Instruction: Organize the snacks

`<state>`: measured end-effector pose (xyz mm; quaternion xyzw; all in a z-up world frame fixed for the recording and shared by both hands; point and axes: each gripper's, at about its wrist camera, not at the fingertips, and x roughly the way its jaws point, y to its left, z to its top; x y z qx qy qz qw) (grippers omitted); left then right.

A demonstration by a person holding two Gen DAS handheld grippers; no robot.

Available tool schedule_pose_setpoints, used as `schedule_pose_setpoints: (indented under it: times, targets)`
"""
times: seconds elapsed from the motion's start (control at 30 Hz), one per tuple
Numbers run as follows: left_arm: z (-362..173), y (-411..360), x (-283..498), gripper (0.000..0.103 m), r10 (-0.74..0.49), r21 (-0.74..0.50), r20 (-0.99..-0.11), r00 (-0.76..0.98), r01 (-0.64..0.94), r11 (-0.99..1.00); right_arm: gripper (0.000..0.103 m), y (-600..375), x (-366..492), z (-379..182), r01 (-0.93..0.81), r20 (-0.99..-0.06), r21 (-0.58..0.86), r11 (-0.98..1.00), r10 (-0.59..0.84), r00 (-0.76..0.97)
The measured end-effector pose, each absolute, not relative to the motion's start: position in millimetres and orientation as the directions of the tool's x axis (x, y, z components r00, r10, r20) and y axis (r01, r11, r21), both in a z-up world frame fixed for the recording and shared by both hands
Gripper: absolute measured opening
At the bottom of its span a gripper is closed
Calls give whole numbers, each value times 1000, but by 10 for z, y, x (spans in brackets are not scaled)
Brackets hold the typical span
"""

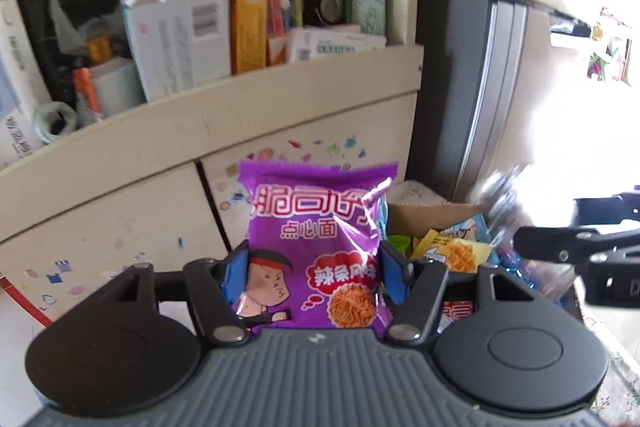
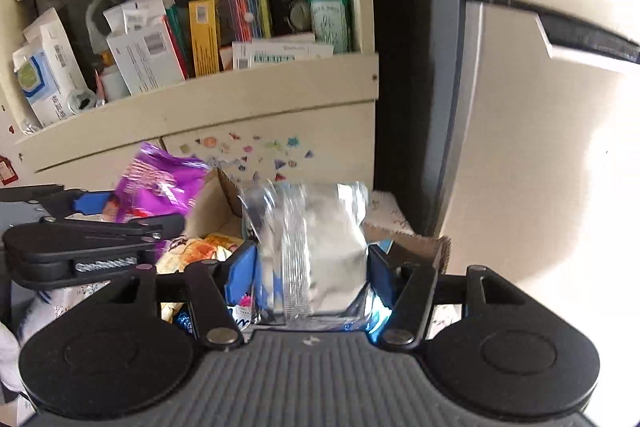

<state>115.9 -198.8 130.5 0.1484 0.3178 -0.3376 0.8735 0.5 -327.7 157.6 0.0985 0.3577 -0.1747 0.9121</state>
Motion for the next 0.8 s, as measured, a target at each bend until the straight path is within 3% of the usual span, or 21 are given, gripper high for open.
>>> schedule_pose_setpoints:
  times: [0.03,0.1,0.2,0.33,0.8]
  targets:
    - [1277,-2020,1155,67,-484,54,-662,572,680,731,68,-3274,13,1561,398,-692,59,916,-249,677]
    - [1250,-2069,1140,82,-465,67,-681,566,680,730,72,-3277,19,1545,402,-701,73,913,-240,672]
    - [1255,-2079,1084,89,-448,101,-679,581,679,728,76,-3269,-2,1550,406,-704,76,911,-239,669]
    - [1254,-2070,1025,91,-412,131,-692,593,664,736,86,-3281,-36,1561,428,-705,83,900,-251,664]
    - [1279,-1913,861,95,-360,148,-728,583,646,748,93,-3231,-103,1575,451,-726,73,889,-263,636]
